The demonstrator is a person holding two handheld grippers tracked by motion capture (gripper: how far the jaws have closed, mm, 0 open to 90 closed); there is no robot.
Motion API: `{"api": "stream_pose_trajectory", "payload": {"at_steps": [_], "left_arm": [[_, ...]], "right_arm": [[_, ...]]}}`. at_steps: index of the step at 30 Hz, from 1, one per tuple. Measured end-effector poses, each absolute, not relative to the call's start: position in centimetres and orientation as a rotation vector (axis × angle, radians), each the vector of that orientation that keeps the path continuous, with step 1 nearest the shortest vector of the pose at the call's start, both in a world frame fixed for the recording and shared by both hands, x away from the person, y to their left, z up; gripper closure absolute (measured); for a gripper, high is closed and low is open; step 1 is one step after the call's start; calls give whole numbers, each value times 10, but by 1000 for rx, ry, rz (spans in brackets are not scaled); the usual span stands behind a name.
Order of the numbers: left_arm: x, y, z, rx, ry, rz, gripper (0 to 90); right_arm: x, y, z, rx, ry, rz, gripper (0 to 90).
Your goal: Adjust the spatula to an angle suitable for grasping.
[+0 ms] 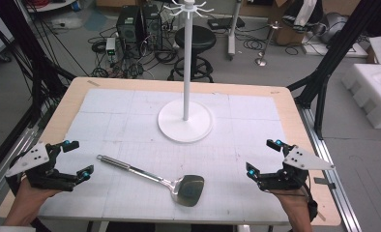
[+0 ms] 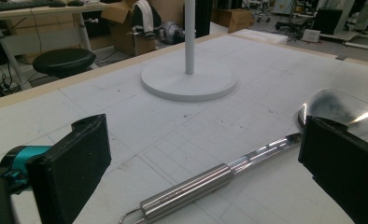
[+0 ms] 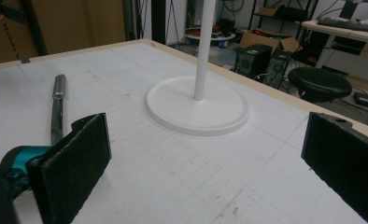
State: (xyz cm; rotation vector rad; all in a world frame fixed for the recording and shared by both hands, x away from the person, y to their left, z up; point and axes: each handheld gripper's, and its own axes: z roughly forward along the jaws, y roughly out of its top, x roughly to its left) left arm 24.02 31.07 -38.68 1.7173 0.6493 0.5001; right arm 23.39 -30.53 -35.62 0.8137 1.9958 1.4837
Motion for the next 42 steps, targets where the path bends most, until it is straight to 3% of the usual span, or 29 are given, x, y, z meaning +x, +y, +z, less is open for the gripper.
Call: {"api": "stream_pose_trajectory", "payload": {"at_steps": [17,27,42], "left_arm": [[244,308,-379,1767,655,510,17],[270,298,-346,1864,564,488,17],[290,273,-329,2020,421,440,18]], "right_arm": [[236,-303,-357,789,2036,1481,5],[237,-300,-358,774,2060,1494,5],[237,-298,-355,763,2064,1503,5]]}}
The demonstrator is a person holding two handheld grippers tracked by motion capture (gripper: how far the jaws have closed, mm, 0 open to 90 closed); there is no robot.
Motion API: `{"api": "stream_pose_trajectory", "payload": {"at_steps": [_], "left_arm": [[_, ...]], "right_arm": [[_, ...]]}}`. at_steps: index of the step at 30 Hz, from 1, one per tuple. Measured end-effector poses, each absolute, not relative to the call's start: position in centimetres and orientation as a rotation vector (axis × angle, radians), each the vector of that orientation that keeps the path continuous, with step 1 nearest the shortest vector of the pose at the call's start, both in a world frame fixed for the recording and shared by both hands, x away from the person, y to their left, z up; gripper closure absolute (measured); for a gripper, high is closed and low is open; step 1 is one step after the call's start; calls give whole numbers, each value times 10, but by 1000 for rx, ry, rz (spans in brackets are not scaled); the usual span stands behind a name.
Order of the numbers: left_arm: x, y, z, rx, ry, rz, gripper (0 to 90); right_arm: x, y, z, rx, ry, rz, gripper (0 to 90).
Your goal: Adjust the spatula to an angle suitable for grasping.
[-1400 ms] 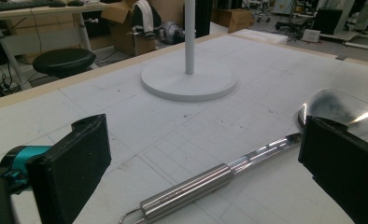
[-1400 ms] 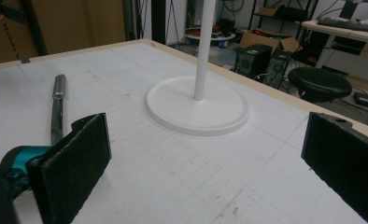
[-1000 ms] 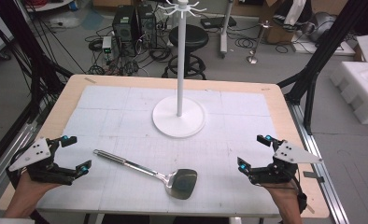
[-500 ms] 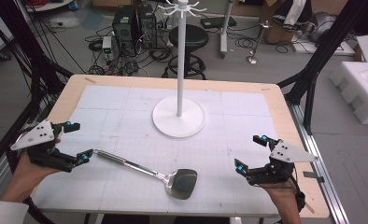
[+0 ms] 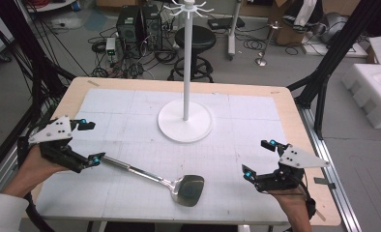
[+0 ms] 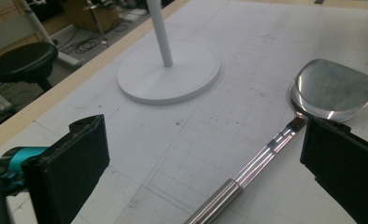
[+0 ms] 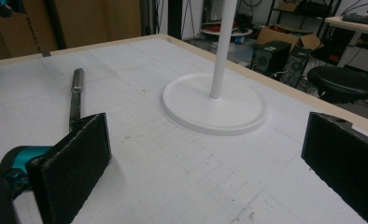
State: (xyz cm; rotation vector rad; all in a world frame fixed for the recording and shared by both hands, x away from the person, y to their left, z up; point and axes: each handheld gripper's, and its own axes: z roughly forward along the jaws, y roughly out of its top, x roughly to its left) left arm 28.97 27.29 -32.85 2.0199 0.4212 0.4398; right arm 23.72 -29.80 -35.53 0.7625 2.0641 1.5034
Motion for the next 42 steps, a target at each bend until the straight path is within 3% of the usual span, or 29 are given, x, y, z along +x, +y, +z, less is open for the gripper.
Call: {"api": "stream_pose_trajectory", "payload": {"at_steps": [8,14,16,23,24,28,31,32,33,37,42], "left_arm": [[301,256,-326,2117,363,417,95],[311,248,-331,2178,336,370,304],[313,244,-334,2207,343,359,313],[321,232,-341,2299,321,303,491],[322,231,-342,2313,315,295,564],[328,225,-344,2363,315,267,630],[332,220,-346,2404,303,243,764],[334,219,-347,2434,289,229,764],[336,217,-348,2443,302,213,840],[343,213,-358,2496,297,175,897],[349,206,-371,2583,231,172,900]], "right_arm": [[237,-300,-356,775,2070,1507,5],[237,-301,-356,767,2070,1512,5],[237,-301,-356,765,2069,1512,5],[237,-299,-354,758,2068,1511,5],[237,-300,-355,761,2071,1516,5],[237,-300,-355,760,2069,1512,5],[237,-300,-355,756,2071,1516,5],[237,-300,-355,756,2071,1516,5],[237,-299,-354,755,2078,1517,5],[238,-299,-355,750,2080,1519,5],[238,-301,-356,764,2073,1523,5]]}}
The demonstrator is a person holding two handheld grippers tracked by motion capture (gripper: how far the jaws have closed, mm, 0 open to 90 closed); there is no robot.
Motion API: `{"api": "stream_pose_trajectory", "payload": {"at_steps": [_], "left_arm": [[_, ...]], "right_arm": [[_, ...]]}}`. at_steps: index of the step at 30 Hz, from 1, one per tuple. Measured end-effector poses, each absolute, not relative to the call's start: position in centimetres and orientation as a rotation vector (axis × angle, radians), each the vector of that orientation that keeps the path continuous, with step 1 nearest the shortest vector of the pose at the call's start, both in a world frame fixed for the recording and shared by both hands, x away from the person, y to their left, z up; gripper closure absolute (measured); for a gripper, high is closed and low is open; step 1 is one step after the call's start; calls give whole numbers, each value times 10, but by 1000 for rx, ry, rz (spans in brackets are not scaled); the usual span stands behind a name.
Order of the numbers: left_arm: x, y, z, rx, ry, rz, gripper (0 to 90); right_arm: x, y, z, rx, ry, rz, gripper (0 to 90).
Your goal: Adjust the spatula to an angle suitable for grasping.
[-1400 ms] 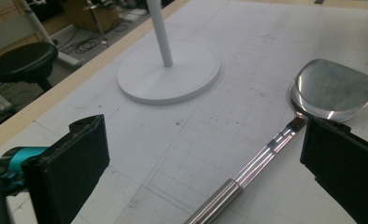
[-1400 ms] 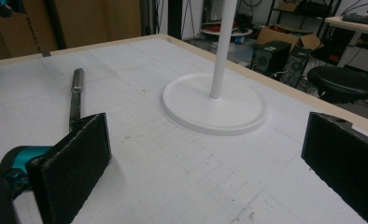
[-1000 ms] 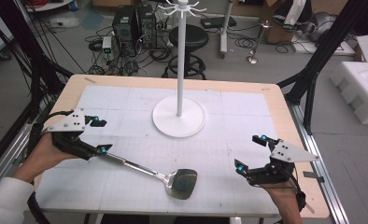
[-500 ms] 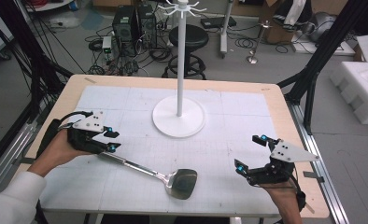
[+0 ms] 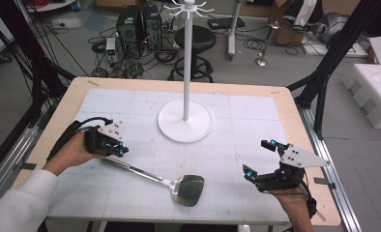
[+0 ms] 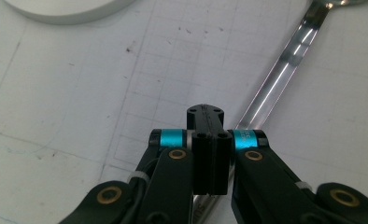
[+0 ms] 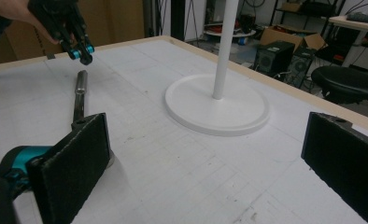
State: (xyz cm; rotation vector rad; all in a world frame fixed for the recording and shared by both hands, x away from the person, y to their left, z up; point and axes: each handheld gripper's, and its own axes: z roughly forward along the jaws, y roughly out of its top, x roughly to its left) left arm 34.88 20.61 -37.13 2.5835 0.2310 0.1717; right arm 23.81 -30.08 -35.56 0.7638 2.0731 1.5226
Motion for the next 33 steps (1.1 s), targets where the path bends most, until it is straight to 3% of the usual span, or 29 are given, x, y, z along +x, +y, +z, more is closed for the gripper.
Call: {"api": "stream_pose_trajectory", "payload": {"at_steps": [17,33], "left_arm": [[363,187,-388,2802,72,78,900],[368,181,-399,2873,88,19,900]], "right_arm": [[239,-299,-357,758,2088,1536,5],[239,-300,-356,758,2088,1543,5]]}}
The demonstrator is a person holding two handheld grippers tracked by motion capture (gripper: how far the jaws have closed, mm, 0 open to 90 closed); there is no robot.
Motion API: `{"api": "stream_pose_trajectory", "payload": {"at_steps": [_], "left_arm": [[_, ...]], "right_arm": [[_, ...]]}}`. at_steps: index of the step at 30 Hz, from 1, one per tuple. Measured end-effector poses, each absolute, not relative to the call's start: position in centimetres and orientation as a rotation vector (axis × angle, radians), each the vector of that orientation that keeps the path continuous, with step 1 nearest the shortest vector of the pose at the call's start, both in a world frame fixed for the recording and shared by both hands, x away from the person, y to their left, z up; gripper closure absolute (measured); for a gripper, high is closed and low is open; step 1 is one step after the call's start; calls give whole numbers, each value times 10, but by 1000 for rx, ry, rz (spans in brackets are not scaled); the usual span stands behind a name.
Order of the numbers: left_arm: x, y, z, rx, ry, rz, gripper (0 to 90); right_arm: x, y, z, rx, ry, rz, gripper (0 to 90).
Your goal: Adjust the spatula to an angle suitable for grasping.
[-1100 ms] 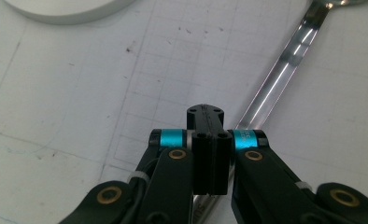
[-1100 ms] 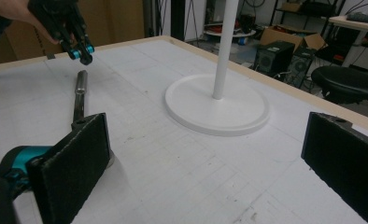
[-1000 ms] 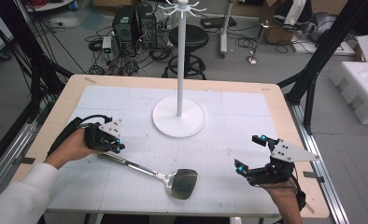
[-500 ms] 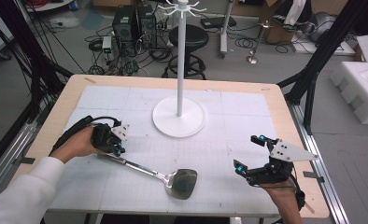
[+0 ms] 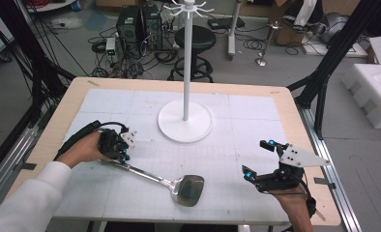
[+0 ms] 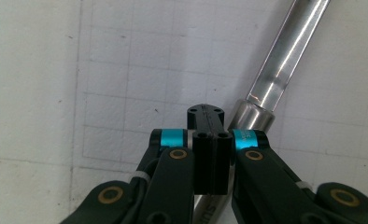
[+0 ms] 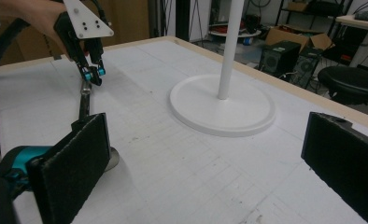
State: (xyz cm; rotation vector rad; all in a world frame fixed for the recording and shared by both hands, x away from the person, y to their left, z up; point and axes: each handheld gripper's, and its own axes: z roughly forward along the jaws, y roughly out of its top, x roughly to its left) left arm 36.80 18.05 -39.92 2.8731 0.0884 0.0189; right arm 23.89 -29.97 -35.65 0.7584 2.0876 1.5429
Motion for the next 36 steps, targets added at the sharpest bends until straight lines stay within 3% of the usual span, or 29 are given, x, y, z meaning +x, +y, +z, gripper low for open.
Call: {"api": "stream_pose_trajectory", "payload": {"at_steps": [36], "left_arm": [[324,189,-400,2898,-58,-120,900]], "right_arm": [[237,-297,-354,732,2101,1543,5]]}}
